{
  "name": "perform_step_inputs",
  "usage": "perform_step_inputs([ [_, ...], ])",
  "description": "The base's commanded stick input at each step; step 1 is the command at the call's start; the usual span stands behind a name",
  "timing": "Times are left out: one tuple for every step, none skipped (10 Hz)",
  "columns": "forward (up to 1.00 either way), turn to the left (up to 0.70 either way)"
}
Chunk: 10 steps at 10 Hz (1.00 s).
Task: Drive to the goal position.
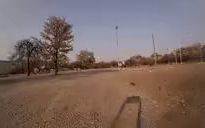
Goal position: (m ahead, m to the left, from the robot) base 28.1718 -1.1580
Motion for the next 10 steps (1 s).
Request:
perform_step_inputs([
  [0.7, 0.0],
  [0.7, 0.0],
  [0.7, 0.0],
  [0.7, 0.0],
  [0.7, 0.0],
  [0.7, 0.0],
  [0.7, 0.0],
  [0.7, 0.0],
  [0.7, 0.0],
  [0.7, 0.0],
])
